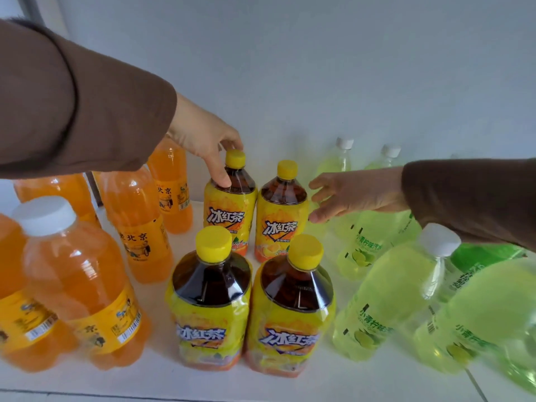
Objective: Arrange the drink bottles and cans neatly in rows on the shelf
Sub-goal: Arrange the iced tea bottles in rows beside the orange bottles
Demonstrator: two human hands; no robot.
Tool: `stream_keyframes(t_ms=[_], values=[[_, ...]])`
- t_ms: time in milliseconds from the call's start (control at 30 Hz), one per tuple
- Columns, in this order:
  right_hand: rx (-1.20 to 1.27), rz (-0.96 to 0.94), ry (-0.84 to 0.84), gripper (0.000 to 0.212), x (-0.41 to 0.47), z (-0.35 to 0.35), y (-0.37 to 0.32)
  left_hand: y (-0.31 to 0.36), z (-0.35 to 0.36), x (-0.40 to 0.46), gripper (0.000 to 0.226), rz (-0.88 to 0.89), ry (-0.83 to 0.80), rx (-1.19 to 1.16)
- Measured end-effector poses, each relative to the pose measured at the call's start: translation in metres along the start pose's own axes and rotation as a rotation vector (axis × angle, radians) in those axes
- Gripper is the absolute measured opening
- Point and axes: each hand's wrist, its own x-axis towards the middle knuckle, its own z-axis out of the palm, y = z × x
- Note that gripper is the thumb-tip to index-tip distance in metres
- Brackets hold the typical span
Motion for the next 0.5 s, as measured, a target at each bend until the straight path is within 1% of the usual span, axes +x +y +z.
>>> stream_keyframes(t_ms=[100, 167, 367, 500], values=[[-0.251, -0.034, 0.118, 0.082, -0.031, -0.015, -0.012, 0.011, -0.011, -0.019, 0.09, 0.046, 0.038, 0.027], [-0.363, -0.069, 0.216, 0.079, -0.054, -0.02, -0.019, 0.016, -0.021, -0.035, 0.089, 0.086, 0.128, 0.058], [-0.506, -0.173, 0.507, 0.074, -0.128, -0.012, -0.039, 0.031, -0.036, -0.089, 0.084, 0.192, 0.298, 0.072], [-0.533, -0.202, 0.638, 0.067, -0.182, 0.005, -0.04, 0.048, -0.033, -0.13, 0.082, 0.253, 0.402, 0.141]])
